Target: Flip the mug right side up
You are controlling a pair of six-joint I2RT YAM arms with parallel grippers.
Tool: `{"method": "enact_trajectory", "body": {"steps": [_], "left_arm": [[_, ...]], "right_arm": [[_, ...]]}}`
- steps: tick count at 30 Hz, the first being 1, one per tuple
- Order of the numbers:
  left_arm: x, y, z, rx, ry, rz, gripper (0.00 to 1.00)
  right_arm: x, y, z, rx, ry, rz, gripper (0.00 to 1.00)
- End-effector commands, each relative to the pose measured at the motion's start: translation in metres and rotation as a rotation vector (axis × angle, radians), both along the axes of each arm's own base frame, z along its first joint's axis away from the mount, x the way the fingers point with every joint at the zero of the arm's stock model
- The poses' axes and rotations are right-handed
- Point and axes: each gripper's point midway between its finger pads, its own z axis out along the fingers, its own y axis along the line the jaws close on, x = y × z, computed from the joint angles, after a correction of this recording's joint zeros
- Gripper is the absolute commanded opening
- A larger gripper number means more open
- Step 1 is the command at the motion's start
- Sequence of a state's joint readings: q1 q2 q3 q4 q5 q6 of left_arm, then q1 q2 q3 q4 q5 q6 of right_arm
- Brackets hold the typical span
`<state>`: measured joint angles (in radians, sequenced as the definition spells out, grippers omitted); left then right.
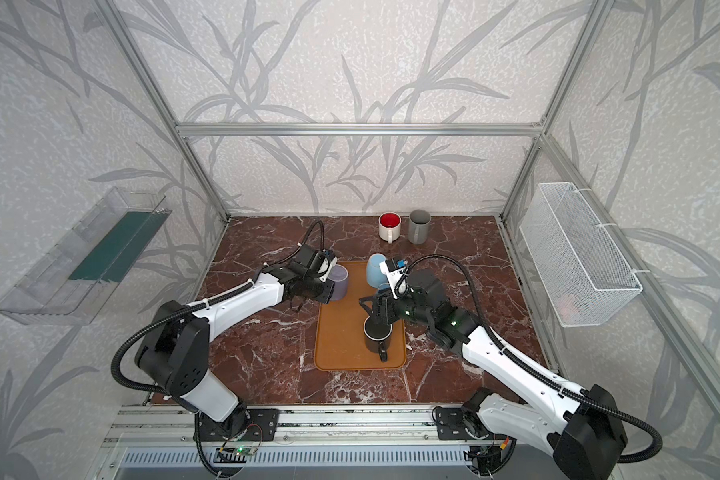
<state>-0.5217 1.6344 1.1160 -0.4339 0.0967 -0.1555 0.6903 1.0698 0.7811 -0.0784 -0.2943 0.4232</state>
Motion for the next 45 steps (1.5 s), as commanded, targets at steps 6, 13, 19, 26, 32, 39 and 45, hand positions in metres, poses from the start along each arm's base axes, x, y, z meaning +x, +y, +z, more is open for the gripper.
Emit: {"method": "enact_trajectory", "body": {"steps": [6,13,19,26,32,39,45], "left_arm": [[0.013,-0.004,0.033,-0.070,-0.062,0.044,0.00],[0.029,0.002,0.077,-0.169,-0.169,0.095,0.00],[0.032,0.009,0.105,-0.274,-0.214,0.127,0.00],[0.032,0.014,0.130,-0.383,-0.254,0.154,0.00],[0.030,0.013,0.152,-0.469,-0.282,0.149,0.00],[0.026,0.025,0.104,-0.396,-0.192,0.232,0.00],[0.023,0.026,0.071,-0.352,-0.124,0.239,0.00]], "right_arm": [[0.003,0.009,0.001,0.025,0.009,0.017,0.73],[0.003,0.014,0.000,0.044,0.022,0.026,0.73],[0.003,0.019,0.000,0.069,0.032,0.039,0.73],[0.002,0.028,0.002,0.102,0.034,0.061,0.72],[0.002,0.036,0.006,0.133,0.033,0.077,0.72],[0.003,0.030,0.004,0.094,0.017,0.055,0.72],[0.007,0.027,0.002,0.048,0.004,0.039,0.72]]}}
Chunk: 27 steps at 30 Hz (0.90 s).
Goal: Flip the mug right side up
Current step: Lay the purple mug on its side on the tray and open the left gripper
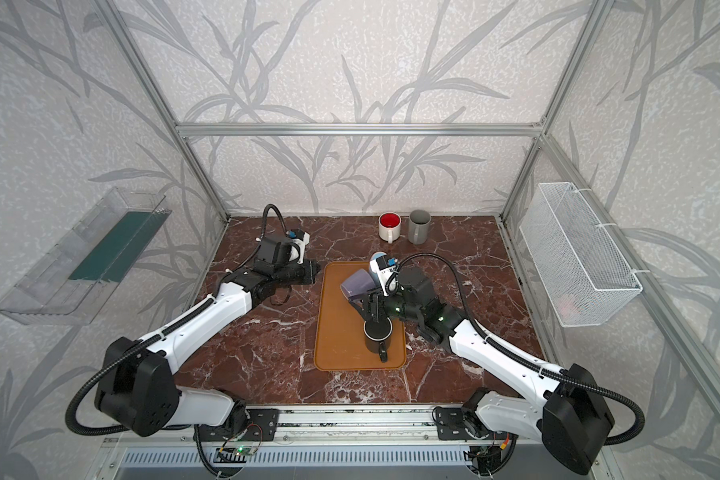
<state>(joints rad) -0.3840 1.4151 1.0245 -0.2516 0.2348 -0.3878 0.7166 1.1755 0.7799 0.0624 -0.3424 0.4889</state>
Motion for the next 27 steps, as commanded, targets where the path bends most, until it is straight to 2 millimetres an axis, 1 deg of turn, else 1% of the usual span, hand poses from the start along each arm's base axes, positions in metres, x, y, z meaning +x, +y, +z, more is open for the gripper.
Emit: {"method": "enact_trajectory", "body": {"steps": [1,4,7,13,18,22,27], "left_arm": [[0.002,0.000,-0.010,-0.003,0.031,0.007,0.00],[0.002,0.000,-0.011,-0.001,0.036,0.011,0.00],[0.003,0.000,-0.013,0.000,0.040,0.015,0.06],[-0.001,-0.004,-0.016,-0.003,0.066,0.003,0.21],[-0.002,-0.005,-0.016,0.005,0.074,0.005,0.23],[-0.005,-0.008,-0.014,0.004,0.083,0.002,0.25],[-0.008,-0.020,-0.011,0.039,0.072,-0.046,0.28]], "right_arm": [[0.002,-0.002,0.010,-0.019,-0.040,-0.008,0.72],[0.002,-0.003,0.009,-0.026,-0.042,-0.011,0.72],[0.004,-0.004,0.008,-0.042,-0.046,-0.020,0.72],[0.006,-0.006,0.010,-0.061,-0.057,-0.029,0.72],[0.010,-0.007,0.010,-0.101,-0.057,-0.024,0.72],[0.014,-0.011,0.012,-0.114,-0.060,-0.036,0.72],[0.021,-0.021,0.015,-0.120,-0.044,-0.033,0.72]]}}
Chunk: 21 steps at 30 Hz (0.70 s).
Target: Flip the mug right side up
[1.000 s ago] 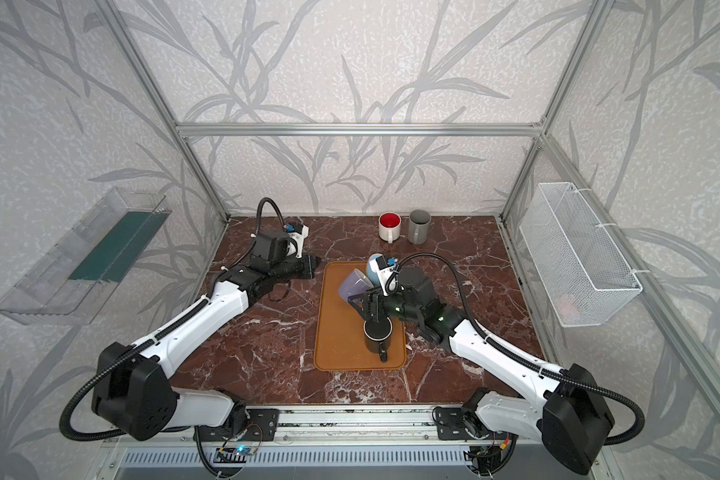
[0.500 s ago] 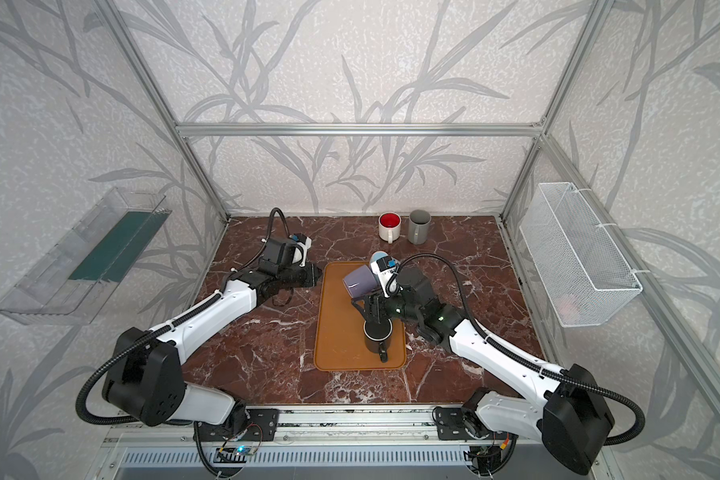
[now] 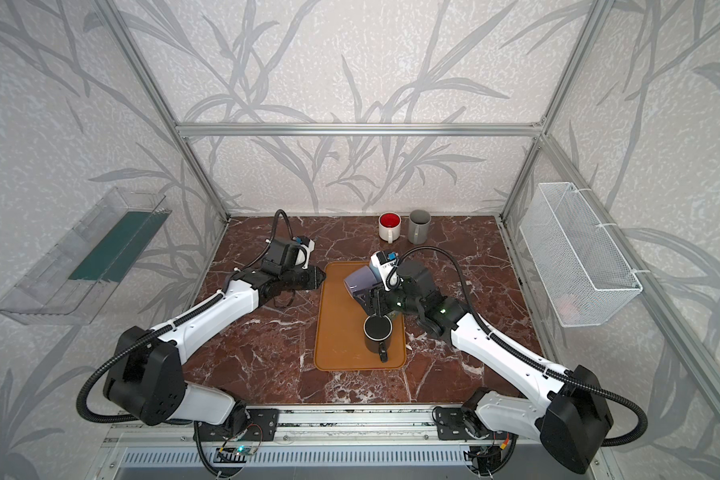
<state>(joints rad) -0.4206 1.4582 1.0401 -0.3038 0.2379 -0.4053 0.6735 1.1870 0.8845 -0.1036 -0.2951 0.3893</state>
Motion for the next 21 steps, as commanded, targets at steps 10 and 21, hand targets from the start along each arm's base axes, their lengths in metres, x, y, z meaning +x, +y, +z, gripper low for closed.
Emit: {"method": "enact_trajectory", "body": {"steps": [10,21], "left_arm": [[0.006,-0.026,0.013,0.113,0.006,-0.126,0.53],[0.016,-0.053,0.005,0.194,-0.012,-0.363,0.99]], "right_arm": [[0.011,-0.024,0.003,-0.008,0.030,-0.017,0.73],[0.013,-0.047,0.007,-0.008,0.027,-0.067,0.73]]}}
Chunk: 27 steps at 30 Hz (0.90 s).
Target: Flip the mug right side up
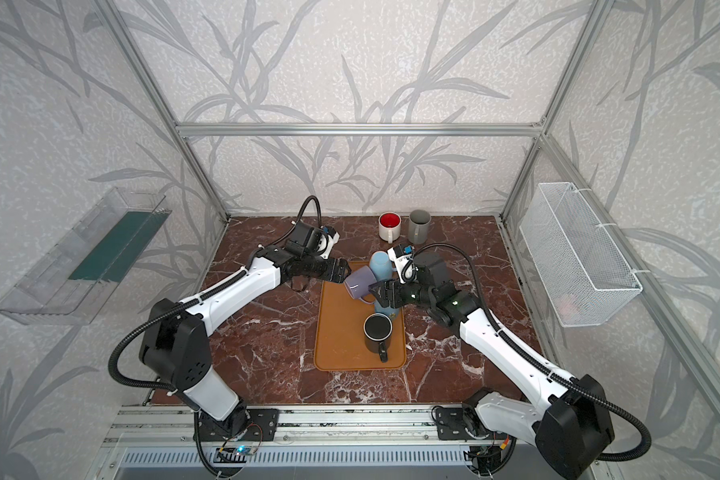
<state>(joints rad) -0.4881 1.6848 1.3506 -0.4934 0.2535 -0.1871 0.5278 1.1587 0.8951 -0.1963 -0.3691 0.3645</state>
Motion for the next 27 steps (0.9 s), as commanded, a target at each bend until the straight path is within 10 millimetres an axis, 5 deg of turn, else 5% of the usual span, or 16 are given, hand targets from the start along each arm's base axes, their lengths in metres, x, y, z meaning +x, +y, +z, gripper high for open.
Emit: {"method": "enact_trajectory", "body": {"steps": [1,12,27], "left_arm": [[-0.006,-0.008,0.000,0.058,-0.019,-0.155,0.99],[-0.017,-0.032,-0.016,0.125,0.072,-0.490,0.99],[-0.002,-0.053,-0.046,0.189,0.153,-0.581,0.99]], "right_arm": [[-0.004,-0.010,0.009,0.003,-0.020,-0.003,0.73],[-0.005,-0.028,0.013,-0.001,-0.023,-0.033,0.73],[-0.005,-0.035,0.012,-0.016,-0.021,-0.046,0.73]]}}
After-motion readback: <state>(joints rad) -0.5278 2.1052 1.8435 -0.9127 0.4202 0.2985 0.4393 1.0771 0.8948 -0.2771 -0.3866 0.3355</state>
